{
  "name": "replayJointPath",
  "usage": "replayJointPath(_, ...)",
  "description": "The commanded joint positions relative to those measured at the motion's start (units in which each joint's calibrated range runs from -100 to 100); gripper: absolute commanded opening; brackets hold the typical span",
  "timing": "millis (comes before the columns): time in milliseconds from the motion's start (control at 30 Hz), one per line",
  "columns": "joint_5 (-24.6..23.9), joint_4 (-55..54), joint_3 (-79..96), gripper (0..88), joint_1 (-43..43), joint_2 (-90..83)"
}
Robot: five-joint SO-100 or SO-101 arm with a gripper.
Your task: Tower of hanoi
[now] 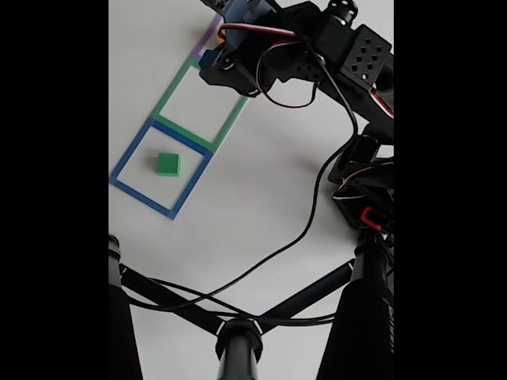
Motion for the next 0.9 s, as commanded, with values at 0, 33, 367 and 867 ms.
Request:
replayJointPath(0,-5.39,15.76,-21.95,2.3,-5.55,0.63)
replayJointPath(33,-6.57,17.7,-24.41,2.3,-6.89,0.72)
replayJointPath(367,-6.57,20.21,-27.32,2.2,-15.9,-0.9)
replayJointPath(867,6.11,-27.32,24.78,1.8,-18.11,-8.73)
